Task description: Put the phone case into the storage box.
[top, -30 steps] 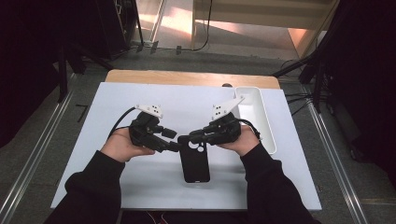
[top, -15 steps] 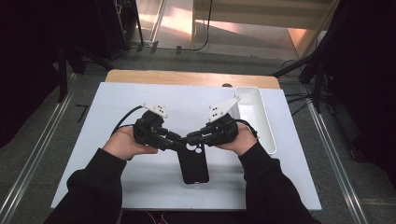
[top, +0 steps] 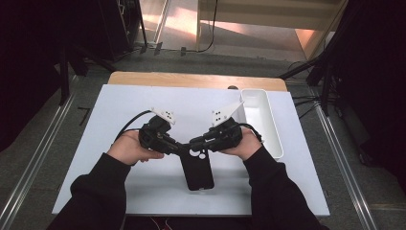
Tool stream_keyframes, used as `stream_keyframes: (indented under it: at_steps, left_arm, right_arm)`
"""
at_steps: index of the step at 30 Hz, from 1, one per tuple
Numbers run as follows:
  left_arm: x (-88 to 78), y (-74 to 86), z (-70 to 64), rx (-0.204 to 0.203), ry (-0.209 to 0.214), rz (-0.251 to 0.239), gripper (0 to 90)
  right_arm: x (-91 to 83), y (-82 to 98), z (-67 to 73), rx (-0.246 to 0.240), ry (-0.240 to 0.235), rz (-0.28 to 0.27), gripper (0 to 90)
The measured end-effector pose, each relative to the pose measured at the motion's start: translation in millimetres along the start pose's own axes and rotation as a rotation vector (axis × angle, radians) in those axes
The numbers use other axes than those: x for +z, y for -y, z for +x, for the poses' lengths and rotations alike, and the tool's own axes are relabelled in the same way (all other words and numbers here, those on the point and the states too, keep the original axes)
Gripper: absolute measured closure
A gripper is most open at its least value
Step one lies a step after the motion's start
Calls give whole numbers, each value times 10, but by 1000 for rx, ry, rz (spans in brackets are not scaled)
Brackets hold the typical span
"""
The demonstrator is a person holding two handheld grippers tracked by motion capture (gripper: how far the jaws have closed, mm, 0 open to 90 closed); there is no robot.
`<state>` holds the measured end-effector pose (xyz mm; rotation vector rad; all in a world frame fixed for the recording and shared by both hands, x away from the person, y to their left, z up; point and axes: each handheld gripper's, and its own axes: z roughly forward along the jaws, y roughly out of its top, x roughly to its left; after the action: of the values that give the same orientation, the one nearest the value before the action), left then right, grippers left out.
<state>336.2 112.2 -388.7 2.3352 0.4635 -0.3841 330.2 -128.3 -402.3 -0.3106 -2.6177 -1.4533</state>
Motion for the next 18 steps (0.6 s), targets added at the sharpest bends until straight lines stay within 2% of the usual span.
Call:
stream_keyframes:
  at_steps: [6, 12, 18]
  left_arm:
    - [-21, -18, 1, -25, 11, -3, 793]
    - [-49, -27, -9, -28, 11, -4, 795]
    - [-78, -27, 3, -43, 14, -19, 795]
  right_arm:
    - [-3, 10, -19, 8, -10, -9, 751]
    - [-5, 4, -25, 33, -21, -6, 739]
    - [-41, -13, -29, 77, -22, -15, 672]
